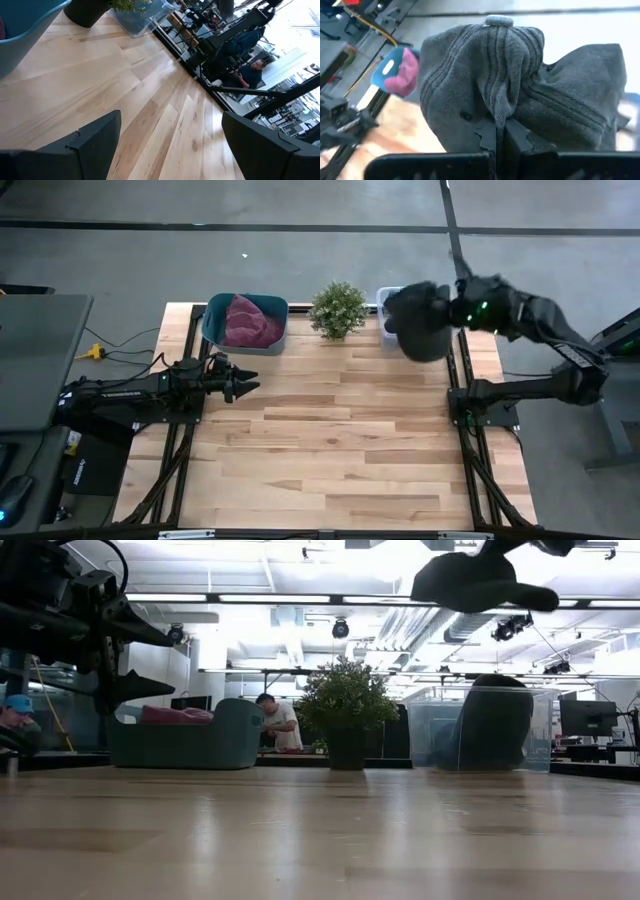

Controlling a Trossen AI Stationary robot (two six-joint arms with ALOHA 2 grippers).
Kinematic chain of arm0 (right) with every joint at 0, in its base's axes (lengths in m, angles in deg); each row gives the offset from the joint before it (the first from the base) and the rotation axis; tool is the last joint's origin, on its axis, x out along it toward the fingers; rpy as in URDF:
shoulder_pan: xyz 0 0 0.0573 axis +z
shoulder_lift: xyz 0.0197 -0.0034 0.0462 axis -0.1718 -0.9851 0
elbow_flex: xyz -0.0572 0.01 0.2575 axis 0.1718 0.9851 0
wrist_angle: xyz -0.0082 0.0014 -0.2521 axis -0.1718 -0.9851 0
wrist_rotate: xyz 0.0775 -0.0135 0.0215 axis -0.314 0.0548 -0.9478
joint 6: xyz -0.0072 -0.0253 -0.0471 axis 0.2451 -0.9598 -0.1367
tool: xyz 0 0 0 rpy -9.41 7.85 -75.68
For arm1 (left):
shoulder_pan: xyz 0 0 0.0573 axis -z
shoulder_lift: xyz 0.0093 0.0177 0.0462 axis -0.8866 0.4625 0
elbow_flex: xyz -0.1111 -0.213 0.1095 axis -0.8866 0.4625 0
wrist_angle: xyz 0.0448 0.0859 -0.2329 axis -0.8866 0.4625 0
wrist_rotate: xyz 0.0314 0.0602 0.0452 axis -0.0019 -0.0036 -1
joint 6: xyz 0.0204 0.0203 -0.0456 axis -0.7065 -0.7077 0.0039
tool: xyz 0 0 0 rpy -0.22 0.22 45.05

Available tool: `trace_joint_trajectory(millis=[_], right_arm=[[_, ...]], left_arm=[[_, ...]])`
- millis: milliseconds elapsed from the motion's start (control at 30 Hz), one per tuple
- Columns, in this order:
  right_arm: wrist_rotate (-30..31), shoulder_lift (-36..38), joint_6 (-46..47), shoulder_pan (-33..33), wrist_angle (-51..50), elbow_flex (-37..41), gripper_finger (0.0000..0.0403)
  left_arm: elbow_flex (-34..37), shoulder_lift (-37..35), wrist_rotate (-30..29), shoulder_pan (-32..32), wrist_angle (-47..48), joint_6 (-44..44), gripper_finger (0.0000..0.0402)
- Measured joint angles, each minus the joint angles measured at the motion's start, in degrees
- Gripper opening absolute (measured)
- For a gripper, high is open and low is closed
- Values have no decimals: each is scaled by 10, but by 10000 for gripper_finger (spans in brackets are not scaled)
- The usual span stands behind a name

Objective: Pick & Place hat
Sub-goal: Put the black cap into the transparent bin

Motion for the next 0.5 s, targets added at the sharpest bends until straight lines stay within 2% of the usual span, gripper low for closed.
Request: trace_joint_trajectory(millis=[200, 500], right_arm=[[-42, -51, -79, -97, -55, -101, 0], [-131, -170, -97, -208, -128, -194, 0]], left_arm=[[0, 0, 0, 0, 0, 0, 337], [0, 0, 0, 0, 0, 0, 337]])
